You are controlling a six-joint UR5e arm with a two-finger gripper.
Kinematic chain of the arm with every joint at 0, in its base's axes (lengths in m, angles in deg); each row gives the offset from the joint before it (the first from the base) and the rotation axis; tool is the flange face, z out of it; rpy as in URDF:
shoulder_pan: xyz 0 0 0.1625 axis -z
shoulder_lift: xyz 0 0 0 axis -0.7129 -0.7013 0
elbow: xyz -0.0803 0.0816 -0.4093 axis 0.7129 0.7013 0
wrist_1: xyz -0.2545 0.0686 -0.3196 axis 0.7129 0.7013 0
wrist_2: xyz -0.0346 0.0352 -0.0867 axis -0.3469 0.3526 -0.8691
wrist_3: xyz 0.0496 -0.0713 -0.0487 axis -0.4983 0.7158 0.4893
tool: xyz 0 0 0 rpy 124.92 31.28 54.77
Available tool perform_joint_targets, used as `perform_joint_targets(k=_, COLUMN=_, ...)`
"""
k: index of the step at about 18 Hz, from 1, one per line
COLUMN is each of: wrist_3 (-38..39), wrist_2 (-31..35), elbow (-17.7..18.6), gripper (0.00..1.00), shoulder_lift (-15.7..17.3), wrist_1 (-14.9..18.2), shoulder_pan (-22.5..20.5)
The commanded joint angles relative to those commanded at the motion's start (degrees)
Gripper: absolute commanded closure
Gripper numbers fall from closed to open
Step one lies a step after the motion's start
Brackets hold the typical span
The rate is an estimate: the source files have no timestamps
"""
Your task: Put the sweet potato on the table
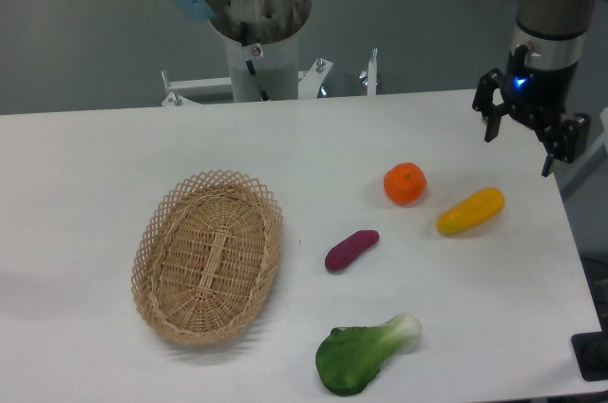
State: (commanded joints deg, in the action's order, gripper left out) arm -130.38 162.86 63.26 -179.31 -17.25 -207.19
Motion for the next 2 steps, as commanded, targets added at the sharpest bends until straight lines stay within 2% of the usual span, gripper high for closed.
perform_joint_targets(k=2, wrist_3=0.17, wrist_2=0.00, elbow=0.00, gripper=0.00, shoulder_lift=0.00, wrist_1=0.00, shoulder_pan=0.00)
